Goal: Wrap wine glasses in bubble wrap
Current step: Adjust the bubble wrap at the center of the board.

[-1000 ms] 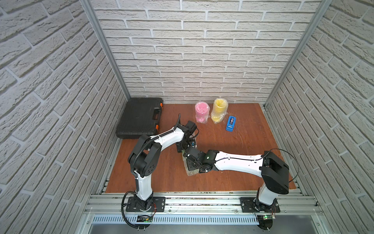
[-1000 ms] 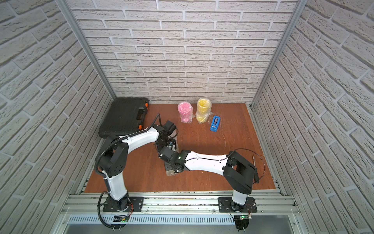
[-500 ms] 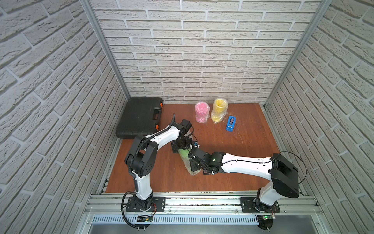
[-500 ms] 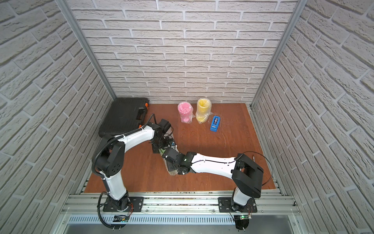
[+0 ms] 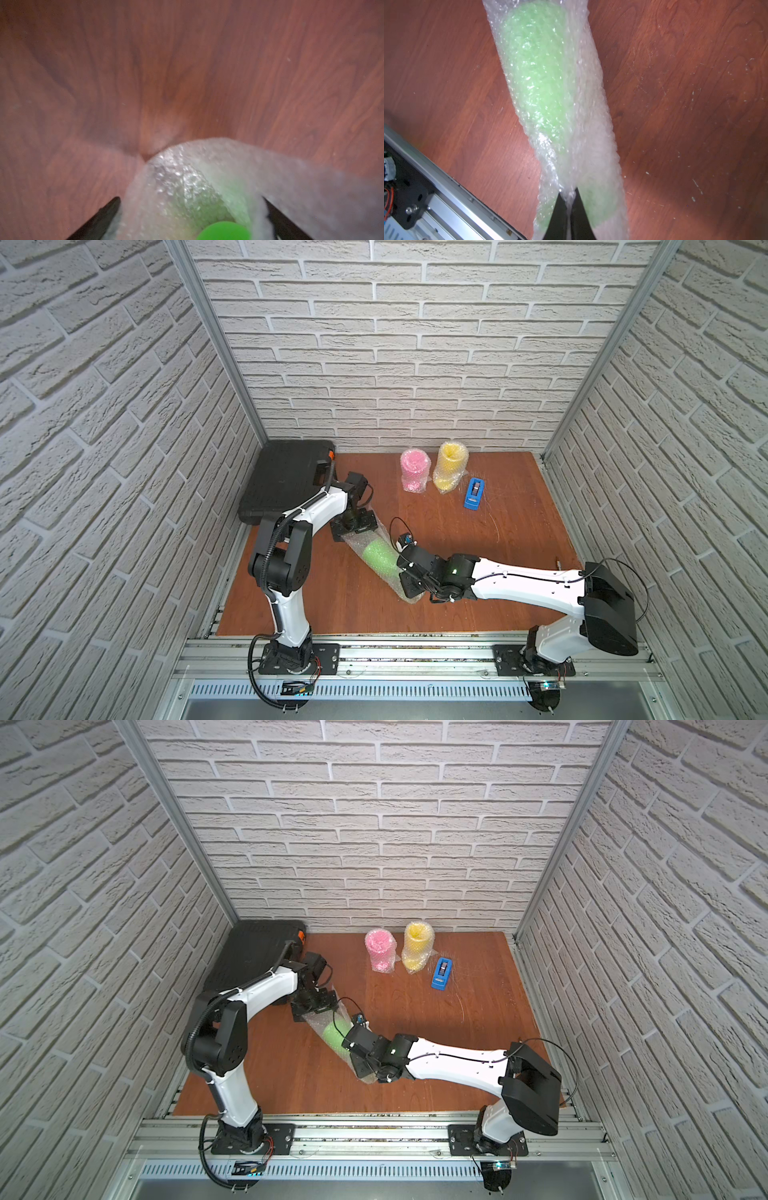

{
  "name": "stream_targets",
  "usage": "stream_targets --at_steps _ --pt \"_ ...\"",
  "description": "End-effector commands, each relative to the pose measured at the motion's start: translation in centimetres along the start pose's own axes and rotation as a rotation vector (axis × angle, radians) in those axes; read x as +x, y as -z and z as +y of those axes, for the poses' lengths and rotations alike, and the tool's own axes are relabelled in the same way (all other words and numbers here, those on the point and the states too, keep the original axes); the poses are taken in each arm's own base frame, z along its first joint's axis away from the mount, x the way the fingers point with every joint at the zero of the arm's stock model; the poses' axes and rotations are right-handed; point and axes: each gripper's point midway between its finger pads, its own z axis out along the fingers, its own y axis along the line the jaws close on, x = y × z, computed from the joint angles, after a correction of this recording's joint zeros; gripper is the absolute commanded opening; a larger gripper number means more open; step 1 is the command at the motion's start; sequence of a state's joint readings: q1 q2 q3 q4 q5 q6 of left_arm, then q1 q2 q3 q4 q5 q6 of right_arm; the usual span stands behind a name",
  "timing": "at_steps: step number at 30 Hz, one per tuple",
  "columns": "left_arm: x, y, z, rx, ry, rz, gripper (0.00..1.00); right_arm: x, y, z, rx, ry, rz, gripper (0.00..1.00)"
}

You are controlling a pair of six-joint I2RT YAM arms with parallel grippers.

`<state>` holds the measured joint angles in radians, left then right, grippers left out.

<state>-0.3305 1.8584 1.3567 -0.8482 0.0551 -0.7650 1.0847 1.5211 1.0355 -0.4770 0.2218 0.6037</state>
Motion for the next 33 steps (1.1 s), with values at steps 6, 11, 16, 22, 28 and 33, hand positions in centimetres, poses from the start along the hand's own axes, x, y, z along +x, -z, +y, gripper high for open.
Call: stream_targets --at_steps 6,11,16,22,28,33 --pt "-3.4 7.8 3.0 0.007 -0.159 -0.210 0.92 1.4 1.3 0.9 -0.089 0.494 0.026 0.03" --pt "-2.9 12.0 1.9 0.172 -0.269 -0.349 0.86 3.5 1.5 1.4 -0.213 0.778 0.102 0.02" --pt "-1.4 15.1 0.1 0.438 -0.328 -0.443 0.85 3.7 2.3 0.4 -0.303 0.916 0.118 0.03" --pt "2.2 17.8 -2.8 0.632 -0.573 -0.586 0.98 3.4 2.9 -0.6 -0.327 1.053 0.040 0.03" --pt "10.3 18.2 -5.9 0.803 -1.043 -0.617 0.98 2.6 2.8 -2.3 -0.341 1.071 0.029 0.03" --pt "16.4 16.1 -5.9 0.766 -1.440 -0.623 0.91 1.7 3.2 -2.6 -0.382 1.026 -0.007 0.02"
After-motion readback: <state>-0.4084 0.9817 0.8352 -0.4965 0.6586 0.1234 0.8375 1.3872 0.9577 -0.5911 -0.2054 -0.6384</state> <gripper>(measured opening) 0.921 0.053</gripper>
